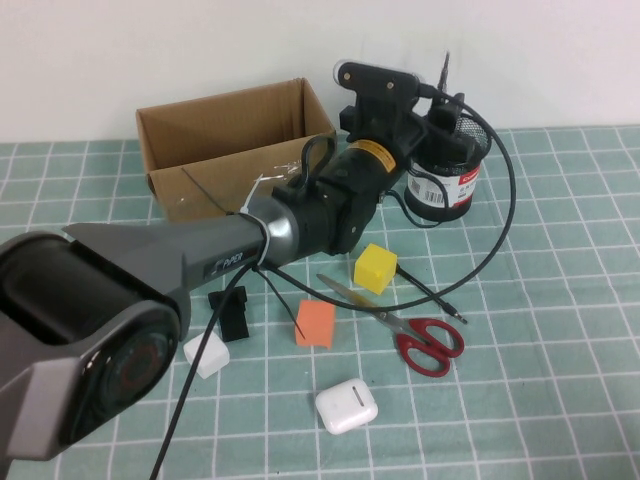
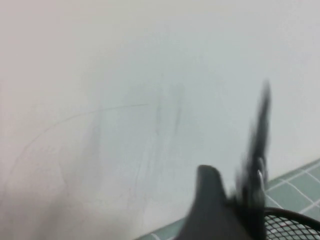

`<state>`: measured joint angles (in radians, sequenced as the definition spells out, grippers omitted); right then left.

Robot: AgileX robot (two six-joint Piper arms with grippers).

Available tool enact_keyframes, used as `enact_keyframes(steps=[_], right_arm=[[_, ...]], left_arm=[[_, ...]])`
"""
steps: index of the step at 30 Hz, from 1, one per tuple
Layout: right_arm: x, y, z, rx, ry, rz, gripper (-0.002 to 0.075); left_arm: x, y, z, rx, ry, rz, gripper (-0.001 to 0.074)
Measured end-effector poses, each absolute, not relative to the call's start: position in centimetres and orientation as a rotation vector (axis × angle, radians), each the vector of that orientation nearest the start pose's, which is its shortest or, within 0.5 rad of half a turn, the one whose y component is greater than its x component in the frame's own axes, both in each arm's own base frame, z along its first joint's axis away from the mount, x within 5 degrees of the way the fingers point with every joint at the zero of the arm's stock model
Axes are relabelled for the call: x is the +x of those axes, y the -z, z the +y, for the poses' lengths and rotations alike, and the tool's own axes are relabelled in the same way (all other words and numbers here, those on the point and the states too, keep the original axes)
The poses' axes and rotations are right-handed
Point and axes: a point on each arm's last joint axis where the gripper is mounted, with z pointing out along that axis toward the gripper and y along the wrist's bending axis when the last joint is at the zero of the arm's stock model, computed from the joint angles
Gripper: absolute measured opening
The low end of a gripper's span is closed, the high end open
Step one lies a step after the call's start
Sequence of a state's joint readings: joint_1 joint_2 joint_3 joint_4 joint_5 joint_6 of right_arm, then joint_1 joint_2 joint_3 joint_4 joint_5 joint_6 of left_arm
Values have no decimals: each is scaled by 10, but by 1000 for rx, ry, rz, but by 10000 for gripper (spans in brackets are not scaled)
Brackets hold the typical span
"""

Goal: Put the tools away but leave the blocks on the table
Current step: Place the picked object into the round holder, then pick up the scissors from the table

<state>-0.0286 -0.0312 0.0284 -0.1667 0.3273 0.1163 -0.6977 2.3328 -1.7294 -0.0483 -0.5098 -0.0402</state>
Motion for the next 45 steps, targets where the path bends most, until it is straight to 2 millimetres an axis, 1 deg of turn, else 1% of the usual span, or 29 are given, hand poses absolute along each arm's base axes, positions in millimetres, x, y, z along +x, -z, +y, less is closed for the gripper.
enact_keyframes(steps=[2, 5, 8, 10, 12, 13, 15, 17, 19, 20, 22, 24, 29, 33, 39, 42, 45], right_arm=[[53, -176, -6, 26, 98, 1804, -7], [53, -176, -6, 26, 98, 1804, -7], [53, -176, -6, 26, 98, 1804, -7], [53, -176, -6, 26, 98, 1804, -7], [53, -176, -6, 26, 98, 1804, -7], [53, -176, -6, 26, 98, 1804, -7], [53, -176, -6, 26, 98, 1804, -7], [53, -176, -6, 26, 98, 1804, -7], [53, -176, -6, 26, 98, 1804, -7], [53, -176, -6, 26, 98, 1804, -7], [53, -176, -6, 26, 98, 1804, -7], [53, -176, -6, 26, 98, 1804, -7], [53, -176, -6, 26, 98, 1804, -7], [53, -176, -6, 26, 98, 1804, -7], [53, -176, -6, 26, 98, 1804, -7], [53, -176, -6, 26, 98, 1804, -7], [53, -176, -6, 26, 98, 1804, -7]], left_arm=[[418, -196, -347, 463, 583, 1535, 434], [418, -196, -346, 466, 572, 1529, 449], [417, -199, -347, 473, 569, 1542, 445], [414, -208, -347, 491, 562, 1557, 424], [408, -220, -348, 527, 554, 1612, 385], [402, -228, -349, 551, 553, 1649, 353], [392, -243, -348, 598, 546, 1725, 278], [379, -260, -345, 654, 533, 1822, 177], [366, -277, -338, 706, 517, 1910, 79], [359, -283, -334, 743, 497, 1963, 50], [346, -295, -324, 805, 454, 2061, 22], [334, -308, -312, 842, 421, 2104, 8], [305, -332, -284, 856, 405, 2114, 0], [271, -348, -253, 840, 417, 2078, -1], [213, -363, -199, 793, 455, 1973, -1], [183, -366, -171, 766, 474, 1913, -1], [160, -366, -150, 732, 499, 1889, -1]])
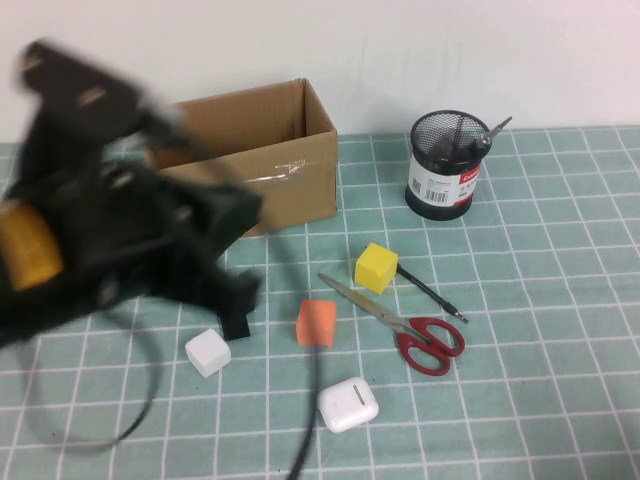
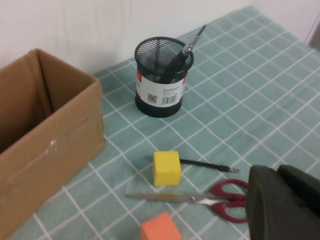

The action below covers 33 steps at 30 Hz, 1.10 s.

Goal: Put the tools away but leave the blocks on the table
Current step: Pick up the scissors from the table

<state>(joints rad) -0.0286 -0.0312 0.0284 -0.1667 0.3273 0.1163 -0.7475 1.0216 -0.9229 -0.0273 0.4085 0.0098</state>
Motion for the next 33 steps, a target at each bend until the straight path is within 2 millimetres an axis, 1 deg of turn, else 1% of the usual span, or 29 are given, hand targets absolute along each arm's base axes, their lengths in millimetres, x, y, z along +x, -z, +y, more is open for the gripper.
enact_keyframes(steps=[4, 8, 15, 21, 23, 25, 28, 29, 31, 33], right_arm=[[53, -176, -6, 26, 98, 1804, -7], [53, -176, -6, 26, 98, 1804, -7], [53, -176, -6, 26, 98, 1804, -7], [53, -176, -6, 26, 98, 1804, -7], [53, -176, -6, 26, 98, 1804, -7], [53, -176, -6, 26, 98, 1804, -7], [53, -176, -6, 26, 98, 1804, -7], [53, -176, -6, 26, 98, 1804, -7], [53, -176, -6, 26, 98, 1804, -7], [53, -176, -6, 26, 98, 1804, -7]], left_arm=[[139, -363, -130, 688, 531, 1869, -1], [129, -355, -120, 690, 520, 1867, -1], [130, -346, -120, 706, 501, 1912, -1], [131, -346, -121, 704, 494, 1907, -1], [132, -344, -121, 708, 483, 1894, -2], [127, -339, -116, 711, 477, 1848, -3], [117, -326, -99, 667, 462, 1753, -3], [113, -320, -91, 627, 458, 1717, -3], [106, -305, -75, 556, 428, 1654, -3], [98, -287, -58, 489, 358, 1585, -3]])
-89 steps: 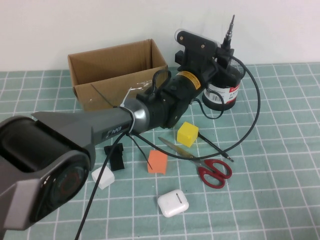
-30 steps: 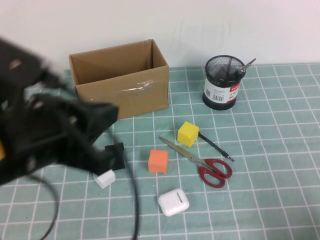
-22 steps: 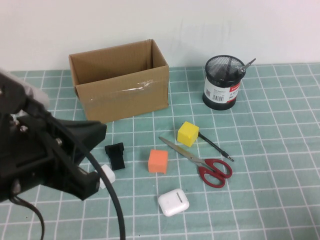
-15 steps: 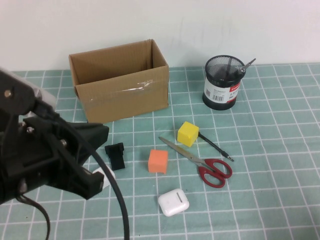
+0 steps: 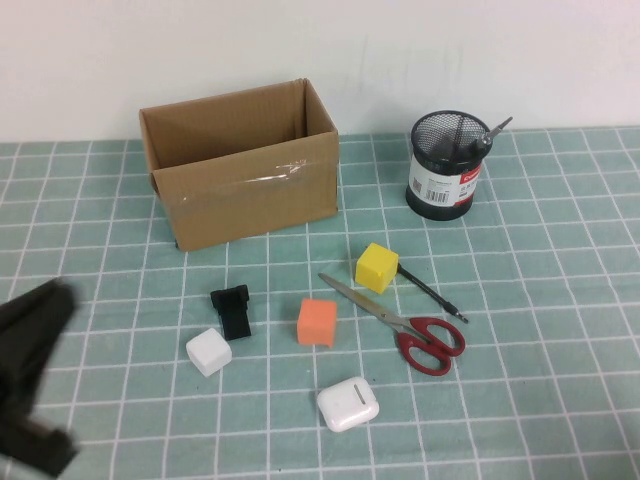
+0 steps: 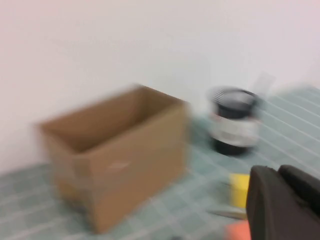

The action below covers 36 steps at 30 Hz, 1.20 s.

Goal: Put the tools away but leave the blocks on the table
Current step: Pick up the scissors from the table

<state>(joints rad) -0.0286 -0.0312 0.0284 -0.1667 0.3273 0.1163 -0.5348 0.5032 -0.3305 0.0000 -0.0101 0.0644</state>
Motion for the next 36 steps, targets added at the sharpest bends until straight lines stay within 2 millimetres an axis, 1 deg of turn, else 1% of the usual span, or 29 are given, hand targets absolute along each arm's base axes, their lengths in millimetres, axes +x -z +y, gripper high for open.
enact_keyframes(steps=[3, 6, 9, 12, 15, 25, 36], right_arm=[[53, -176, -6, 26, 98, 1804, -7], [53, -176, -6, 26, 98, 1804, -7], [53, -176, -6, 26, 98, 1804, -7], [53, -176, -6, 26, 98, 1804, -7], [53, -176, -6, 26, 98, 1804, -7], [53, -176, -6, 26, 98, 1804, -7], [53, -176, -6, 26, 98, 1804, -7]], left_arm=[[83, -259, -37, 379, 269, 1509, -3], [71, -238, -22, 284, 182, 1459, -3], [62, -224, -15, 223, 135, 1424, -3], [56, -214, -12, 205, 117, 1413, -3], [55, -206, -12, 209, 114, 1478, -3], [53, -175, -12, 252, 107, 1814, -3], [52, -173, -11, 253, 107, 1839, -3]])
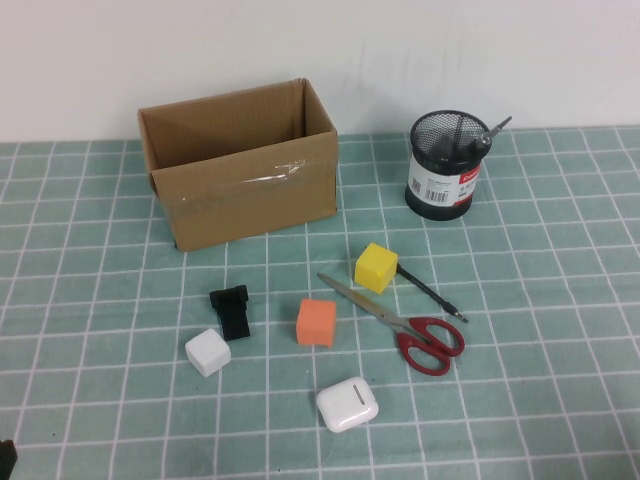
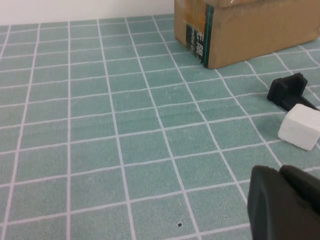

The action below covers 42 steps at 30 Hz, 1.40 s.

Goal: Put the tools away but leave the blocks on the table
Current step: Pick up the scissors from the table

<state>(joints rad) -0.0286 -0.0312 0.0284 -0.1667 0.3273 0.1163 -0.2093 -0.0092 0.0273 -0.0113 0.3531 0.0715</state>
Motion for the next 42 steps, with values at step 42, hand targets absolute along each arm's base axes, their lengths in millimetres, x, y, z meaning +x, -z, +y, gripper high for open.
enact_keyframes(steps=[42], right_arm=[[54, -214, -3, 526, -530, 1358, -6]], left_arm=[[52, -173, -11, 253, 107, 1840, -3]])
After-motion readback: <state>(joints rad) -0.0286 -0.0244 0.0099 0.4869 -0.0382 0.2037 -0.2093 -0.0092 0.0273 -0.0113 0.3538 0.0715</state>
